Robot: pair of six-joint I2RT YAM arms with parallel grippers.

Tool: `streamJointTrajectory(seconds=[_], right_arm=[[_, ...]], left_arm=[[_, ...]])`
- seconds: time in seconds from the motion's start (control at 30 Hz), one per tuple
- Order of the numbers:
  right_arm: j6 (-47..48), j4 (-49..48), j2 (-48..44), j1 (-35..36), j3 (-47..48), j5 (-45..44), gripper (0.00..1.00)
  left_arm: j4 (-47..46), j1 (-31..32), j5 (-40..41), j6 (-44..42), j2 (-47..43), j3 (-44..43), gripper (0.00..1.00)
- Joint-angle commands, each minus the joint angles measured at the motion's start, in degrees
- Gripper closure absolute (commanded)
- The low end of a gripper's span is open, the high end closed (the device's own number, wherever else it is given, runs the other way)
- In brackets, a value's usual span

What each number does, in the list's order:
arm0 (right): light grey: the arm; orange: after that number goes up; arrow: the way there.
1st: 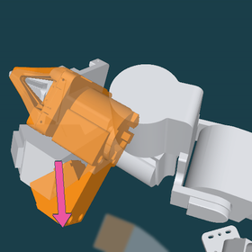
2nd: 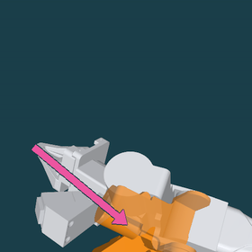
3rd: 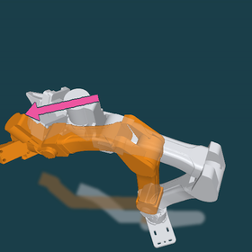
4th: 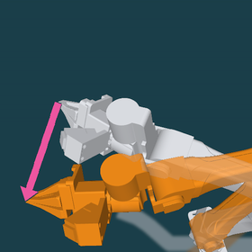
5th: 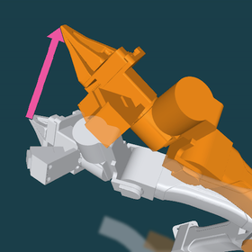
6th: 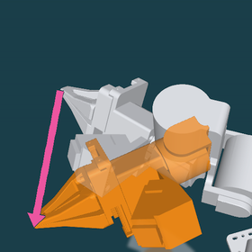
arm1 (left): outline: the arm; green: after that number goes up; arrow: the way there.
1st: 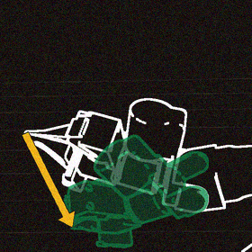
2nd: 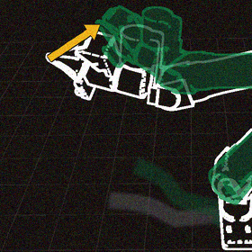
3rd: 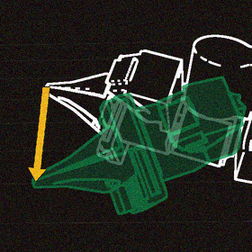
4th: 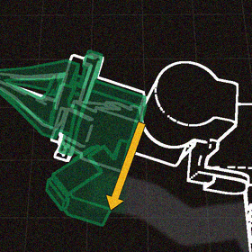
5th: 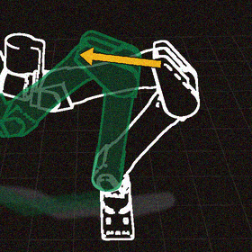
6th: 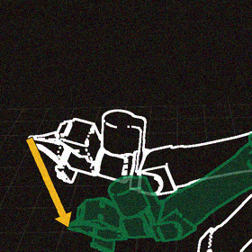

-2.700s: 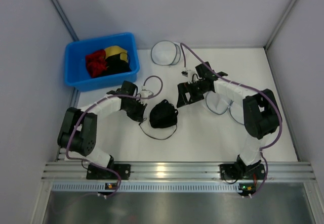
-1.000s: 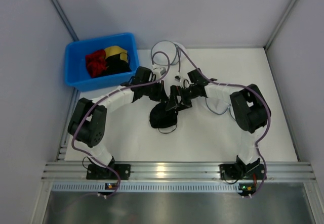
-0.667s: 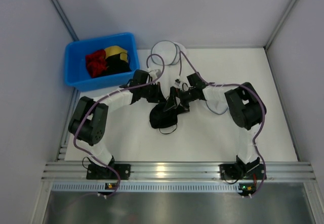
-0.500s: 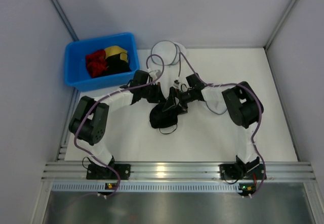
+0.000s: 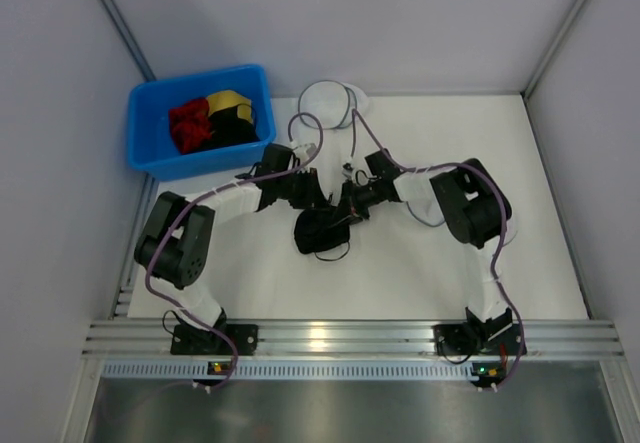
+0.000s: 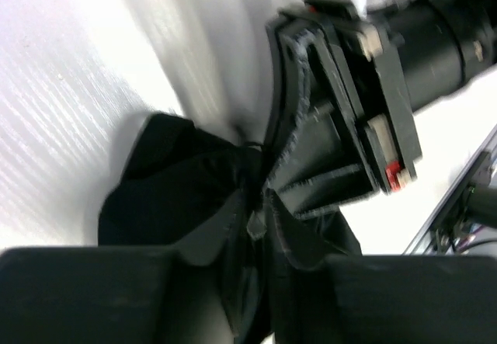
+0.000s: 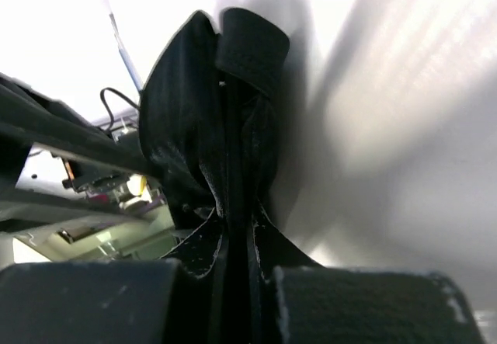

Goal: Place the bra in the laundry bag and zip it closed

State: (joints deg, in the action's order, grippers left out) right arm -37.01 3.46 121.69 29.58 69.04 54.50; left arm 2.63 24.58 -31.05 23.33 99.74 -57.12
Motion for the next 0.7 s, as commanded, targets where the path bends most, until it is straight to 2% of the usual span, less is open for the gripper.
streamJointTrajectory(seconds=[0.0, 0.03, 0.1, 0.13, 0.17, 0.23, 0.43, 0.47, 0.5, 0.53, 0.67], right_arm=[[3.4, 1.1, -3.8, 0.4, 3.6, 1.4, 1.0], [4.0, 1.4, -5.0, 0.2, 3.8, 1.3, 1.0], [6.7, 2.8, -8.0, -0.4, 4.4, 0.9, 1.0], [7.8, 4.4, -9.1, -0.6, 5.3, 0.8, 1.0], [10.6, 5.8, -10.8, -0.9, 5.8, 0.3, 1.0], [13.3, 8.7, -12.6, -1.6, 7.0, -0.2, 1.0], [19.8, 12.6, -20.1, -4.4, 9.2, -1.8, 1.0], [20.9, 13.1, -22.1, -4.9, 9.4, -2.0, 1.0], [21.3, 14.0, -23.2, -5.8, 9.7, -2.2, 1.0], [22.0, 14.4, -25.5, -6.5, 9.7, -2.6, 1.0], [24.4, 15.1, -31.1, -10.5, 9.4, -5.1, 1.0]], left_arm=[[-2.9, -0.6, -2.9, -2.4, -9.5, 1.0, 0.72], [-1.0, -0.7, -2.5, -4.1, -11.1, 0.9, 0.62], [1.8, -1.6, -2.8, -5.2, -15.9, 0.5, 0.52], [3.4, -2.2, -3.1, -6.4, -17.3, -0.1, 0.42], [4.8, -2.9, -2.5, -7.0, -18.5, -0.6, 0.26], [8.4, -4.5, -2.3, -8.7, -22.5, -2.3, 0.02], [11.6, -9.9, 2.2, -9.7, -31.6, -7.2, 0.02], [12.7, -10.2, 4.0, -9.6, -32.3, -8.0, 0.02], [12.7, -10.4, 9.9, -8.9, -33.7, -8.8, 0.02], [12.7, -10.4, 11.1, -9.4, -34.4, -9.0, 0.02], [12.1, -10.4, 5.2, -13.6, -33.1, -11.9, 0.02]])
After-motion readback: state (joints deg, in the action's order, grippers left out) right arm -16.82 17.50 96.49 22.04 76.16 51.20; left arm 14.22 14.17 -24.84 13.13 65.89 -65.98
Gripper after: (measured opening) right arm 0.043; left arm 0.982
